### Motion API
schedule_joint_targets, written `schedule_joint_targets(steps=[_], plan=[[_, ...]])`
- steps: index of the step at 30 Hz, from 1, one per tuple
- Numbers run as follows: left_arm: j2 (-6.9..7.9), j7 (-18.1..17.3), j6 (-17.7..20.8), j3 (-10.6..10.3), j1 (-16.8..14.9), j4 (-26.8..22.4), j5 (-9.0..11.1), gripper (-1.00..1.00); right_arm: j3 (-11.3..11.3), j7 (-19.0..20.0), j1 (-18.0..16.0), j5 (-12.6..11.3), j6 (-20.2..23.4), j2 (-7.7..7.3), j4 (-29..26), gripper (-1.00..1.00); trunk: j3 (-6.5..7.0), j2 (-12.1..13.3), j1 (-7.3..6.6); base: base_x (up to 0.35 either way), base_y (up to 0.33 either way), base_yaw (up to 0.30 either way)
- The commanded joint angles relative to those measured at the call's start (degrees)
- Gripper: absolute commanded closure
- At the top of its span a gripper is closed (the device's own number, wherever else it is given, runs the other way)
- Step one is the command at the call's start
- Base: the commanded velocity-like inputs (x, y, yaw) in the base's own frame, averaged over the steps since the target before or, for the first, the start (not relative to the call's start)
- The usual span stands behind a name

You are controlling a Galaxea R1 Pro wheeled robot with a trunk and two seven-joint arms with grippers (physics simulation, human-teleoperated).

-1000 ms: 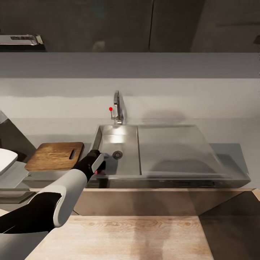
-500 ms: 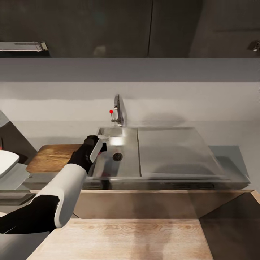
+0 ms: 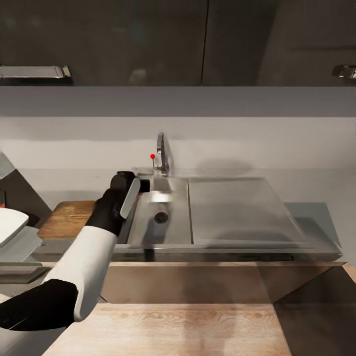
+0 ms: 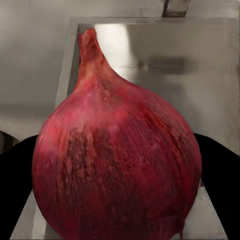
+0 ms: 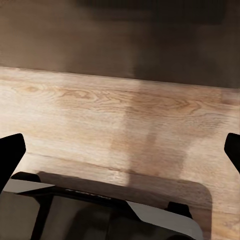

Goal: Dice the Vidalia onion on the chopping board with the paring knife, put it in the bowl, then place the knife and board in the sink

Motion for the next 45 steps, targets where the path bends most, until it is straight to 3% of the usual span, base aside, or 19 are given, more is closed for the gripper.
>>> schedule_joint_targets(steps=[1,6,10,16,40,45], plan=[[0.02,0.55,1.03,-0.19,0.96,-2.60,1.09,1.00,-0.13,0.10,0.02,0.59,-0.11,0.03,-0.08,-1.00,0.00,-0.08,0.05,0.000,0.000,0.000],[0.18,0.59,2.28,-1.37,4.29,-9.49,3.12,1.00,-0.13,0.10,0.02,0.59,-0.12,0.03,-0.08,-1.00,0.46,-0.08,0.05,-0.011,0.022,0.000],[0.26,0.56,2.44,-1.93,6.73,-11.38,3.39,1.00,-0.13,0.10,0.02,0.59,-0.12,0.05,-0.08,-1.00,0.82,-0.08,0.05,-0.171,0.154,0.001],[0.35,0.59,2.46,-4.19,7.59,-12.55,3.60,1.00,-0.13,0.02,0.02,0.62,-0.12,0.11,-0.08,-1.00,1.37,-0.08,0.05,-0.252,0.210,0.057],[0.54,0.51,2.46,-4.48,7.71,-11.02,3.86,1.00,-0.13,0.10,0.02,0.59,-0.12,0.03,-0.06,-1.00,1.94,-0.08,0.05,-0.023,0.305,0.020],[0.51,0.51,2.46,-5.71,7.71,-10.59,3.86,1.00,-0.13,0.10,0.02,0.59,-0.12,0.03,-0.07,-1.00,1.94,-0.08,0.05,0.003,0.317,0.000]])
